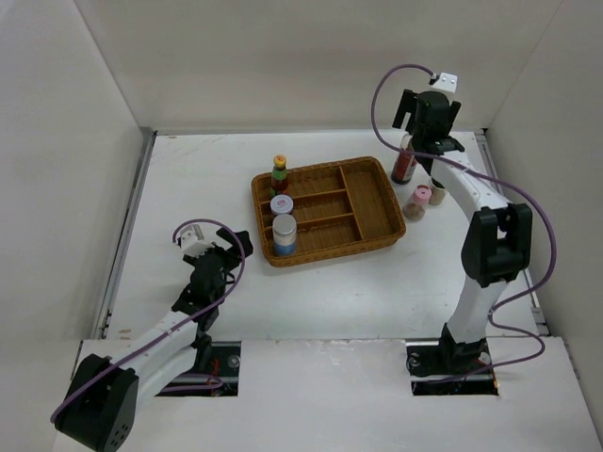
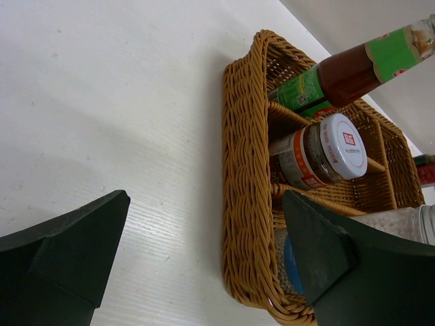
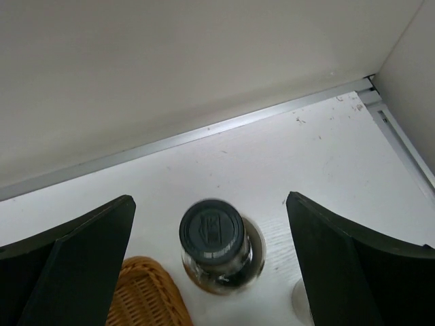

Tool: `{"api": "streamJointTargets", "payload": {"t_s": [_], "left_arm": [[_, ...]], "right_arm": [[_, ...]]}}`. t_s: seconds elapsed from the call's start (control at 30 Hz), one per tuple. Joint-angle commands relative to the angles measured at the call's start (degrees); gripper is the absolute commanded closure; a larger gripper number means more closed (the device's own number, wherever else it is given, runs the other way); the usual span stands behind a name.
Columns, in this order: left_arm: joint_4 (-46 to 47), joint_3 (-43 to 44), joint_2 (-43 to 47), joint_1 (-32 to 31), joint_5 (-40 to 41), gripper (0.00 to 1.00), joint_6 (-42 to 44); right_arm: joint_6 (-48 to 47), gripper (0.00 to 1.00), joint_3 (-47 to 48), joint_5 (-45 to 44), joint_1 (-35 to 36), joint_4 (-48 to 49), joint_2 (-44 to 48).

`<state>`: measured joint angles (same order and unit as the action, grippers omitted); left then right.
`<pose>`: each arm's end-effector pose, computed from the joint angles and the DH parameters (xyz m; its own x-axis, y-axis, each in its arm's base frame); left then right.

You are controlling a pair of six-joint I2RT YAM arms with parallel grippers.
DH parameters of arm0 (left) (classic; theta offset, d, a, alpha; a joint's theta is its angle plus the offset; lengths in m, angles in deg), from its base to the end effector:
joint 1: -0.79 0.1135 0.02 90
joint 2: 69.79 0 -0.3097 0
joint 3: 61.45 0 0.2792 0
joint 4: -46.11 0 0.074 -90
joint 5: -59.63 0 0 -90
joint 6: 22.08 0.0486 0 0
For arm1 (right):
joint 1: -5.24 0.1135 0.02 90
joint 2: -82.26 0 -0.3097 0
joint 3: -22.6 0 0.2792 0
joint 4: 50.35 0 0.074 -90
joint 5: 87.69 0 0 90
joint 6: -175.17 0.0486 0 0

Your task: Organize the condiment bottles

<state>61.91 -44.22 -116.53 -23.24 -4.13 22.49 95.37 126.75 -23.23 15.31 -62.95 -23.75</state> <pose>0.1594 -0.0476 0.1736 -0.1326 -0.6405 -0.7564 -0.1732 0.7664 -0.6186 0.4946 0.0665 0.3727 -0.1971 0.1273 -0.9721 0.2928 0.9539 0.0655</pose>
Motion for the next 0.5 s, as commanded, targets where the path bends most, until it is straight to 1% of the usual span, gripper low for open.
{"api": "streamJointTargets", "payload": {"t_s": [0.0,0.07,0.13,0.23,0.27,0.3,0.4,0.47], "left_arm": [[3.61,-0.43,0.07,0.52,-0.58,0.0,-0.45],[3.61,-0.34,-0.37,0.52,-0.58,0.0,-0.45],[3.78,-0.25,-0.72,0.52,-0.58,0.0,-0.45],[3.96,-0.25,-0.81,0.61,-0.58,0.0,-0.45],[3.96,-0.25,-0.81,0.61,-0.58,0.0,-0.45],[3.96,-0.25,-0.81,0.61,-0.58,0.0,-0.45],[3.96,-0.25,-0.72,0.61,-0.58,0.0,-0.45],[3.96,-0.34,-0.72,0.61,-0.58,0.0,-0.45]], "right_arm": [[-1.93,0.01,5.9,1.98,-0.53,-0.52,-2.17],[-2.55,0.09,6.6,1.72,-0.36,-0.08,-3.31],[-2.73,0.22,6.87,1.28,-0.35,0.1,-3.84],[-2.73,0.33,6.96,0.32,-0.27,-0.34,-4.28],[-2.73,0.39,6.61,-0.12,-0.27,-0.52,-4.29],[-2.99,0.42,6.17,-0.47,-0.27,-0.52,-4.2],[-3.6,0.59,4.94,-2.4,-0.27,0.53,-3.5],[-3.95,0.63,4.85,-3.72,-0.27,2.02,-2.97]]}}
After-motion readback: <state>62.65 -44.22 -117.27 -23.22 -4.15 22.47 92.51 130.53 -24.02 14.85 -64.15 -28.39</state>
